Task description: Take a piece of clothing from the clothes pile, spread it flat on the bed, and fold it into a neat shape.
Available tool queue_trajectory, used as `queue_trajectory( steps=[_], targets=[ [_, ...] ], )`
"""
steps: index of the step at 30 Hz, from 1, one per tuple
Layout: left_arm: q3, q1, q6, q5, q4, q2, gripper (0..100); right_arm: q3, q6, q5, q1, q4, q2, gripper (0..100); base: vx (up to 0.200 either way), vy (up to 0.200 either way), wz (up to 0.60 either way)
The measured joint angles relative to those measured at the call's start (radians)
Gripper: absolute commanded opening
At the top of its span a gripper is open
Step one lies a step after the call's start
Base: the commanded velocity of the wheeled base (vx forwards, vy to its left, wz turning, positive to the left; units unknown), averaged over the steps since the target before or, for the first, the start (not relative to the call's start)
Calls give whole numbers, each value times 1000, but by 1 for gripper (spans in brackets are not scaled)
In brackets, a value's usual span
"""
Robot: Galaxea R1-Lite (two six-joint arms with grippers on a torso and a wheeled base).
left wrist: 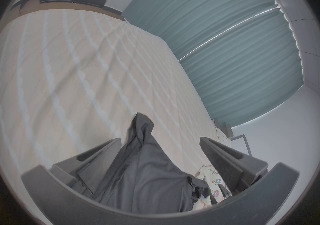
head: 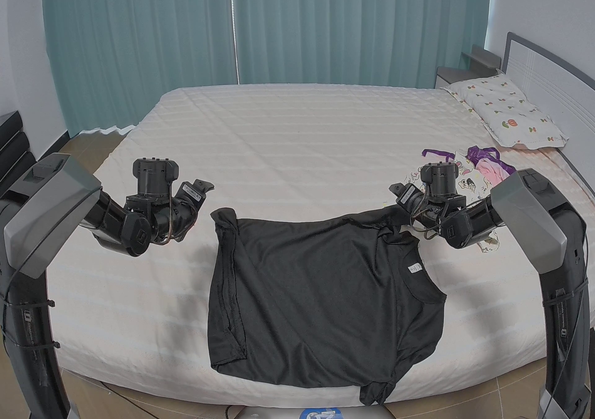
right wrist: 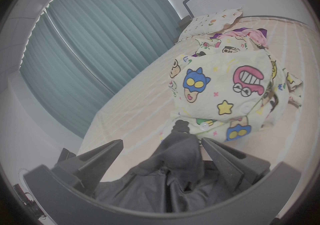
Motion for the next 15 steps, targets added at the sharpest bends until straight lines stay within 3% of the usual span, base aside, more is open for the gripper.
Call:
queue_trajectory(
  steps=[4,9,15],
  targets=[
    [84,-2,-83,-56,-1,-72,100,33,4,15,-19,59,-47,100,0,0,0],
    [229,-3,-197,-198,-4,-194,100,137,4,36,-44,84,-114,100,0,0,0],
    [347,-3,-221,-239,-7,-277,100,307,2,99,-60,68,-151,100,0,0,0]
  ],
)
